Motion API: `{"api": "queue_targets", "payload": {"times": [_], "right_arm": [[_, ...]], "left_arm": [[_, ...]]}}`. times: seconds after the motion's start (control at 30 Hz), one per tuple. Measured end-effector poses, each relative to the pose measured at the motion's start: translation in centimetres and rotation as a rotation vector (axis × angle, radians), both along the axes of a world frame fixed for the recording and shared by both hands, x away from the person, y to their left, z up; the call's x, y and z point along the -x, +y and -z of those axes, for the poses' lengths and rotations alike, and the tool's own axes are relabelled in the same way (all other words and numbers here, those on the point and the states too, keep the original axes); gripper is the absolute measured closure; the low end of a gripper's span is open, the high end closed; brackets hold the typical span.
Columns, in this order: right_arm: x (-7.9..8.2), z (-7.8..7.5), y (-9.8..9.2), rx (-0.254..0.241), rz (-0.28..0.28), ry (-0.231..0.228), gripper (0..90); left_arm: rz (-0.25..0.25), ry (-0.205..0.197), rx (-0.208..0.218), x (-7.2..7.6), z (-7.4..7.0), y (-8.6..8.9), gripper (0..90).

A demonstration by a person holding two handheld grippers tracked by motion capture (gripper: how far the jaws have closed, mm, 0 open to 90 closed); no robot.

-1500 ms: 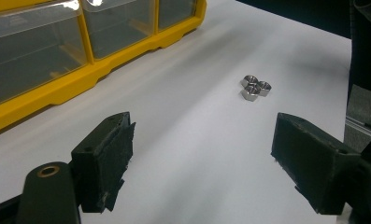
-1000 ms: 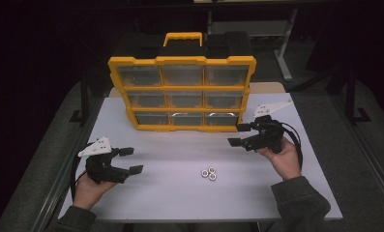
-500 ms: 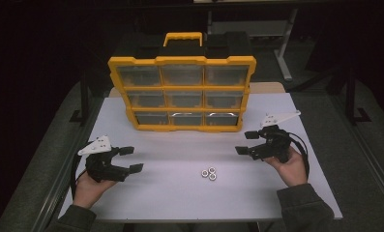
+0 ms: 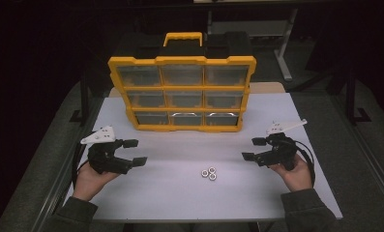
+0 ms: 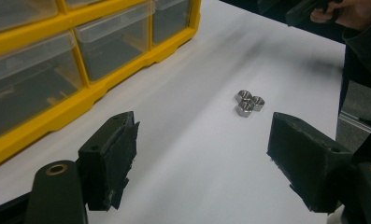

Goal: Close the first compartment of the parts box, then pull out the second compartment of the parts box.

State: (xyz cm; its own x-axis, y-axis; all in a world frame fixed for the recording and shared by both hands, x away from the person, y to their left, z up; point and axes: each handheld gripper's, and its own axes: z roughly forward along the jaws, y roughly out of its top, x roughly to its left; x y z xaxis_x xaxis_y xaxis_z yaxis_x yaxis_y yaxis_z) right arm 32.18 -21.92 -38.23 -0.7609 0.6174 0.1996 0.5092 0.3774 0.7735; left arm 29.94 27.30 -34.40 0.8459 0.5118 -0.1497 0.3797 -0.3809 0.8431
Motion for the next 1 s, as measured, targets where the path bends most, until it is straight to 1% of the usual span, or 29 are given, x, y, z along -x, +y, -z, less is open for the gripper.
{"api": "queue_targets", "payload": {"times": [0.03, 0.07, 0.13, 0.2, 0.27, 0.33, 0.4, 0.43, 0.47, 0.57, 0.67, 0.73, 0.8, 0.87, 0.9, 0.93, 0.97, 1.0], "right_arm": [[0.0, 0.1, 0.0, 0.005, 0.002, 0.005, 23.8], [-0.1, 0.1, -0.1, 0.006, 0.005, 0.003, 23.9], [-0.1, 0.3, -0.1, -0.002, 0.005, 0.007, 23.9], [-0.2, 0.5, 0.1, 0.009, 0.004, 0.016, 23.9], [-0.2, 0.6, 0.4, 0.021, -0.001, 0.019, 23.9], [-0.2, 0.6, 0.5, 0.031, -0.002, 0.010, 23.8], [-0.1, 0.6, 0.5, 0.024, 0.002, 0.005, 23.9], [-0.1, 0.5, 0.5, 0.018, 0.006, 0.004, 23.8], [-0.1, 0.5, 0.5, 0.017, 0.008, 0.005, 23.9], [0.0, 0.5, 0.5, 0.025, 0.008, -0.006, 23.8], [0.1, 0.4, 0.5, 0.029, 0.016, -0.009, 23.8], [0.2, 0.3, 0.4, 0.028, 0.020, -0.015, 23.6], [0.2, 0.3, 0.3, 0.022, 0.024, -0.016, 23.4], [0.2, 0.5, 0.2, 0.019, 0.031, -0.019, 23.4], [0.2, 0.5, 0.2, 0.021, 0.033, -0.016, 23.4], [0.3, 0.6, 0.2, 0.024, 0.033, -0.015, 23.3], [0.3, 0.6, 0.2, 0.024, 0.033, -0.015, 23.3], [0.3, 0.6, 0.2, 0.023, 0.035, -0.015, 23.3]], "left_arm": [[0.004, 0.004, 0.002, -0.1, -0.1, -0.2, 25.2], [0.011, 0.010, -0.008, -0.2, -0.3, -0.3, 25.3], [0.021, 0.007, -0.017, -0.5, -0.5, -0.8, 25.4], [0.026, 0.012, -0.011, -0.9, -0.6, -1.1, 25.3], [0.024, 0.020, -0.015, -1.3, -0.6, -1.5, 25.3], [0.030, 0.020, -0.010, -1.5, -0.7, -1.8, 25.6], [0.034, 0.021, -0.005, -1.6, -1.0, -2.3, 27.0], [0.027, 0.018, 0.003, -1.7, -1.1, -2.5, 27.2], [0.031, 0.024, 0.006, -1.7, -1.3, -2.6, 27.2], [0.021, 0.024, 0.023, -2.0, -1.8, -3.0, 27.8], [0.021, 0.031, 0.025, -2.4, -2.2, -3.5, 28.2], [0.019, 0.035, 0.035, -2.7, -2.4, -3.8, 30.0], [0.015, 0.051, 0.054, -3.0, -2.6, -4.1, 30.8], [-0.009, 0.061, 0.073, -3.5, -2.8, -4.4, 31.7], [-0.016, 0.073, 0.092, -3.7, -2.9, -4.5, 32.0], [-0.023, 0.078, 0.096, -3.8, -3.0, -4.6, 32.9], [-0.023, 0.078, 0.096, -3.8, -3.0, -4.6, 33.4], [-0.050, 0.066, 0.109, -3.9, -3.1, -4.8, 33.4]]}}
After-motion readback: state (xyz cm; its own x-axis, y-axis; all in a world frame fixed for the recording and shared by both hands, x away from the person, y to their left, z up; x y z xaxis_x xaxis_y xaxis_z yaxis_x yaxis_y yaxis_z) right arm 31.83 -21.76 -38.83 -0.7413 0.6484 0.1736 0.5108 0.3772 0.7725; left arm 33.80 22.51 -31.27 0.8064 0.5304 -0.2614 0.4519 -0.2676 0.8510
